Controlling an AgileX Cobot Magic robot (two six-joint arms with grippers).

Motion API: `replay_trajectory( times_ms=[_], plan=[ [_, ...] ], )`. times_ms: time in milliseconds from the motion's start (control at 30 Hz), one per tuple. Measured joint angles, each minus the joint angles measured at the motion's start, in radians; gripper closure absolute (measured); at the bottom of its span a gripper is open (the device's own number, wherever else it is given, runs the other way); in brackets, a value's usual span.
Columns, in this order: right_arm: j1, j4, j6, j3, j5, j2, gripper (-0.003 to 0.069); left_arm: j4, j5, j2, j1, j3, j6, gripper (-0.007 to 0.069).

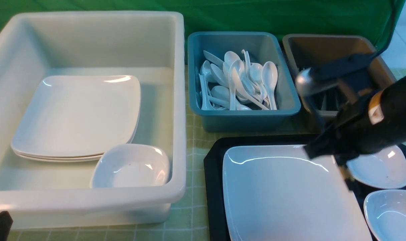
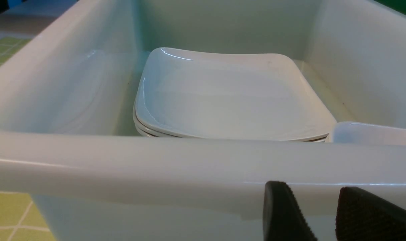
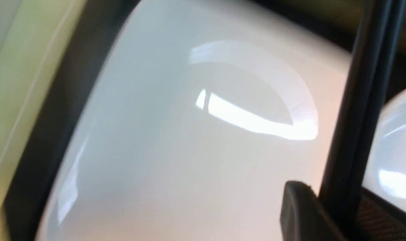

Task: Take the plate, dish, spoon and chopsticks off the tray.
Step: Use the right arm to put the chopsticks into the small storage box on the right

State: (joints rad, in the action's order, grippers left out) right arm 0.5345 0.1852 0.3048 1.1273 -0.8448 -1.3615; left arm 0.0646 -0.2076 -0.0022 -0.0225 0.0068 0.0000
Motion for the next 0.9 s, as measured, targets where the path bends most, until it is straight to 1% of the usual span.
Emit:
replay_trajectory(
  times_ms=[100, 133, 167, 233, 267, 367, 467, 533, 600, 667, 767, 833, 900],
  plan=[
    [-0.205, -0.004, -0.024, 0.083, 0.145, -0.043, 0.0555, 0.000, 0.000, 0.000, 0.000, 0.000, 0.000, 0.0400],
    [-0.205, -0.004, -0.024, 0.083, 0.154, -0.048, 0.0555, 0.000, 0.000, 0.000, 0.000, 0.000, 0.000, 0.0400],
    [-0.285, -0.005, -0.031, 0.138, 0.226, -0.100, 0.0555, 0.000, 0.000, 0.000, 0.000, 0.000, 0.000, 0.0400],
    [-0.353, -0.006, -0.034, 0.206, 0.319, -0.172, 0.0555, 0.000, 0.000, 0.000, 0.000, 0.000, 0.000, 0.0400],
    [-0.358, -0.006, -0.036, 0.212, 0.327, -0.187, 0.0555, 0.000, 0.000, 0.000, 0.000, 0.000, 0.000, 0.0400],
    [-0.400, -0.006, -0.036, 0.289, 0.433, -0.294, 0.0555, 0.000, 0.000, 0.000, 0.000, 0.000, 0.000, 0.0400],
    [-0.411, -0.005, -0.036, 0.346, 0.533, -0.424, 0.0552, 0.000, 0.000, 0.000, 0.000, 0.000, 0.000, 0.0400],
    [-0.414, 0.002, -0.036, 0.365, 0.592, -0.496, 0.0532, 0.000, 0.000, 0.000, 0.000, 0.000, 0.000, 0.0400],
    [-0.414, 0.006, -0.036, 0.372, 0.622, -0.554, 0.0485, 0.000, 0.000, 0.000, 0.000, 0.000, 0.000, 0.0400],
    [-0.414, 0.006, -0.033, 0.373, 0.623, -0.589, 0.0428, 0.000, 0.000, 0.000, 0.000, 0.000, 0.000, 0.0400],
    [-0.414, 0.005, -0.010, 0.374, 0.575, -0.604, 0.0334, 0.000, 0.000, 0.000, 0.000, 0.000, 0.000, 0.0400],
    [-0.414, 0.006, -0.007, 0.376, 0.528, -0.588, 0.0307, 0.000, 0.000, 0.000, 0.000, 0.000, 0.000, 0.0400],
    [-0.414, 0.006, -0.009, 0.376, 0.478, -0.559, 0.0315, 0.000, 0.000, 0.000, 0.000, 0.000, 0.000, 0.0400]
  ],
)
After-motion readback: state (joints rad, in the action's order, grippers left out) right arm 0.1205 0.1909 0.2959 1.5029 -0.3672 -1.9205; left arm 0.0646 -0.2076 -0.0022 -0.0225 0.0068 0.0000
